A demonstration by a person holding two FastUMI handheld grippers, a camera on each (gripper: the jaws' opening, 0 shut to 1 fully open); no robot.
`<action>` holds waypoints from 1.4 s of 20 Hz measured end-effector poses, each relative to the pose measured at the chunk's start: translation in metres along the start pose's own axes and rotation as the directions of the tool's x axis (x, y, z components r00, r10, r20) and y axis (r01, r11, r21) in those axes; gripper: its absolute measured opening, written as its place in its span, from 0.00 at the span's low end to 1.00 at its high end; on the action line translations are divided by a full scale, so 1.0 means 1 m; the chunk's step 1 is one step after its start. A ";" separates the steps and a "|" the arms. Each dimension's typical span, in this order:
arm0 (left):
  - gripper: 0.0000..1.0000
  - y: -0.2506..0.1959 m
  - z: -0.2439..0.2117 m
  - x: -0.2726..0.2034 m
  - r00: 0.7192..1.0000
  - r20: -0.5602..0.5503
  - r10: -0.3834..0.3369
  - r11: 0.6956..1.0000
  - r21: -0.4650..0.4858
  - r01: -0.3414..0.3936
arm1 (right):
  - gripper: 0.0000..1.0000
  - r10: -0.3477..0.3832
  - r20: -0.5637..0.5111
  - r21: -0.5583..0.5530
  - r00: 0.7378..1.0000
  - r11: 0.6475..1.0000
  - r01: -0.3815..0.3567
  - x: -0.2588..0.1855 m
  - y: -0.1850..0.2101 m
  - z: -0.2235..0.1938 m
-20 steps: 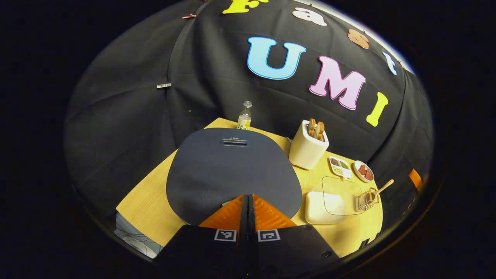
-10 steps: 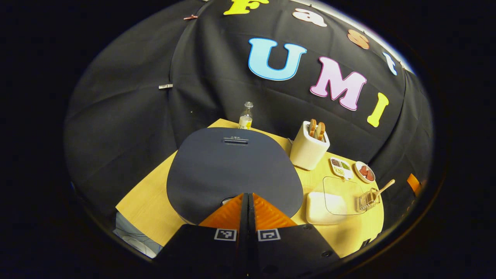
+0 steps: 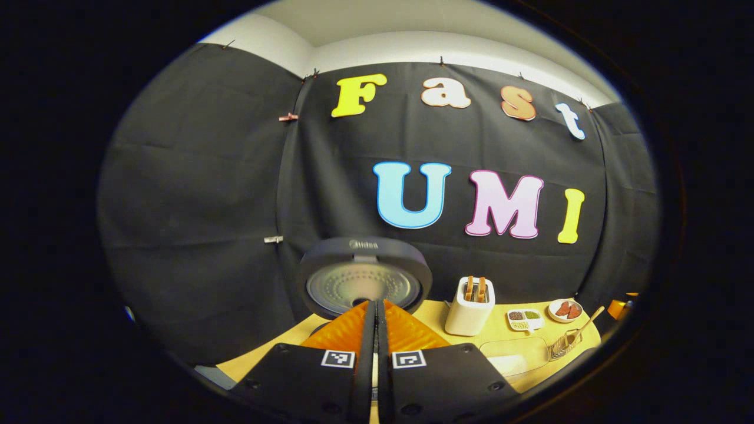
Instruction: Close the left gripper, press the button to open the rice cooker; take a wooden spoon from the chopstick holder with the right hand, scoop a spoonful of rice and pour it into the rice cooker, then put the wooden spoon back into the chopstick holder.
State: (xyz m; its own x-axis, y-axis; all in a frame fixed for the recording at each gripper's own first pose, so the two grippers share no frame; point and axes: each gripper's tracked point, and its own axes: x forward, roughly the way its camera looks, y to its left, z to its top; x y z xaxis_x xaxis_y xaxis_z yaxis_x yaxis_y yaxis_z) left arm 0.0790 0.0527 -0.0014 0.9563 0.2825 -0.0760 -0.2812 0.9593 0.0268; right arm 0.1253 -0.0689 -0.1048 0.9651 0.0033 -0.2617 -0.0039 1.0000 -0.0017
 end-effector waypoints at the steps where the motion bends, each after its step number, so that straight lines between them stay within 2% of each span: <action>1: 0.10 -0.004 0.001 -0.003 1.000 0.004 -0.013 1.000 0.006 0.013 | 0.98 -0.007 -0.004 0.008 1.000 1.000 0.008 0.002 -0.005 -0.001; 3: 0.18 -0.013 -0.004 -0.008 0.999 -0.003 -0.033 0.999 -0.017 0.033 | 0.98 -0.022 -0.026 0.028 0.999 0.999 0.023 0.008 -0.013 -0.007; 6: 0.72 -0.024 -0.018 -0.009 0.998 -0.032 -0.056 0.997 -0.049 0.055 | 0.98 -0.050 -0.054 0.047 0.997 0.998 0.052 0.018 -0.028 -0.015; 7: 0.84 -0.025 -0.023 -0.011 0.998 -0.045 -0.053 0.997 -0.052 0.051 | 0.98 -0.054 -0.064 0.057 0.996 0.997 0.058 0.021 -0.032 -0.018; 8: 0.92 -0.025 -0.026 -0.012 0.998 -0.053 -0.044 0.998 -0.050 0.041 | 0.98 -0.058 -0.075 0.069 0.996 0.996 0.063 0.024 -0.035 -0.020; 10: 0.96 -0.030 -0.029 -0.012 0.997 -0.063 -0.038 0.998 -0.044 0.035 | 0.97 -0.062 -0.106 0.092 0.992 0.993 0.072 0.032 -0.042 -0.029; 14: 0.95 -0.041 -0.038 -0.011 0.996 -0.090 -0.029 0.999 -0.029 0.026 | 0.97 -0.071 -0.156 0.102 0.985 0.991 0.088 0.054 -0.058 -0.046; 15: 0.92 -0.044 -0.042 -0.012 0.995 -0.101 -0.025 0.999 -0.024 0.022 | 0.97 -0.071 -0.169 0.108 0.983 0.990 0.090 0.061 -0.061 -0.051; 17: 0.95 -0.049 -0.047 -0.012 0.993 -0.119 -0.012 1.000 -0.017 0.011 | 0.97 -0.066 -0.209 0.129 0.976 0.987 0.094 0.077 -0.069 -0.065; 21: 0.95 -0.059 -0.061 -0.017 0.987 -0.159 0.024 1.000 -0.012 -0.026 | 0.98 -0.055 -0.299 0.180 0.953 0.977 0.113 0.112 -0.082 -0.099; 28: 0.95 -0.075 -0.096 -0.034 0.965 -0.243 0.100 0.995 0.010 -0.101 | 0.98 -0.023 -0.372 0.282 0.928 0.950 0.136 0.169 -0.095 -0.134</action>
State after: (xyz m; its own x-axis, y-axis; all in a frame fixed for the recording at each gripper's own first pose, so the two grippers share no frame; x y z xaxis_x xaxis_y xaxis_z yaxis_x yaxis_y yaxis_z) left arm 0.0596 -0.0289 -0.0964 0.8749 0.3698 -0.3128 -0.3754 0.9258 0.0445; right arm 0.2539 -0.1635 -0.2784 0.7985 -0.0207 -0.6016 0.2018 0.9508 0.2351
